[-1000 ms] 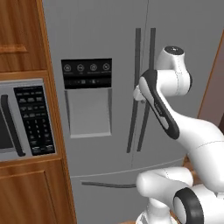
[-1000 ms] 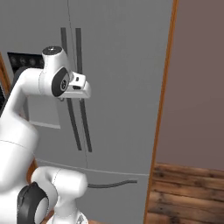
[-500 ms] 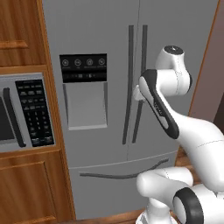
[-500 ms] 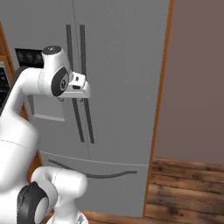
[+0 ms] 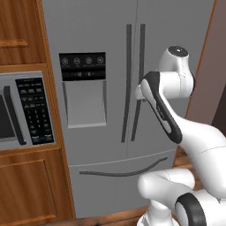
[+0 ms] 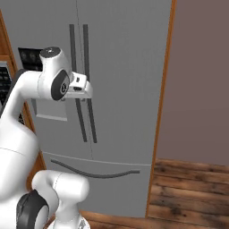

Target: Gather the sweet potato and mushroom from the fridge and place them on a tray on the dining counter. Then gather the chicken drumstick and fish from the fridge and place them on the other tray.

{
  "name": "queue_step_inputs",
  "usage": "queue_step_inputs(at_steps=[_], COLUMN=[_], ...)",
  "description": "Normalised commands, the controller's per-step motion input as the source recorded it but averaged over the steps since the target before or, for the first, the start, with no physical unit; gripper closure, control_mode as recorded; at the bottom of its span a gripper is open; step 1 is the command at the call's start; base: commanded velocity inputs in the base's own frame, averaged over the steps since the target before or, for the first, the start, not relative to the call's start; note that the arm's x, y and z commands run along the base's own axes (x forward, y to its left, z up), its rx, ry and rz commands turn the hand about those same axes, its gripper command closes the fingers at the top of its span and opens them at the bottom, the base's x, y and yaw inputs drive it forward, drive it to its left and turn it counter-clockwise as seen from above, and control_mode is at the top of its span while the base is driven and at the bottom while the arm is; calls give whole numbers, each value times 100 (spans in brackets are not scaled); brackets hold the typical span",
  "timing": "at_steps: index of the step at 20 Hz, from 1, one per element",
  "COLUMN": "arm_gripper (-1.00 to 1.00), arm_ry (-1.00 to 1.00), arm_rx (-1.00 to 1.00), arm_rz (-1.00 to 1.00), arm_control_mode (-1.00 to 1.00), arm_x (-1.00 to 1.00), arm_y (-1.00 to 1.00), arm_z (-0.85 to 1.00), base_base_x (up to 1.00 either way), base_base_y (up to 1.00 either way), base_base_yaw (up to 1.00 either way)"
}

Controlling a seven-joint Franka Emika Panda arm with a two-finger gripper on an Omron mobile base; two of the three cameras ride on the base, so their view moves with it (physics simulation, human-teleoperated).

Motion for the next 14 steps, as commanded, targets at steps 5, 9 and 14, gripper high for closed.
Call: queue_step_inputs(at_steps=[5, 9, 14], arm_gripper=[-100, -100, -100], arm_ry=[-35, -22, -1], arm_rx=[0, 0, 1], arm_rz=[-1, -5, -12], arm_control_mode=[-100, -100, -100], arm_x=[29, 14, 34], arm_y=[0, -6, -10], arm_z=[22, 7, 8], base_base_x=[0, 0, 0], base_base_y=[0, 0, 0], base_base_yaw=[0, 0, 0])
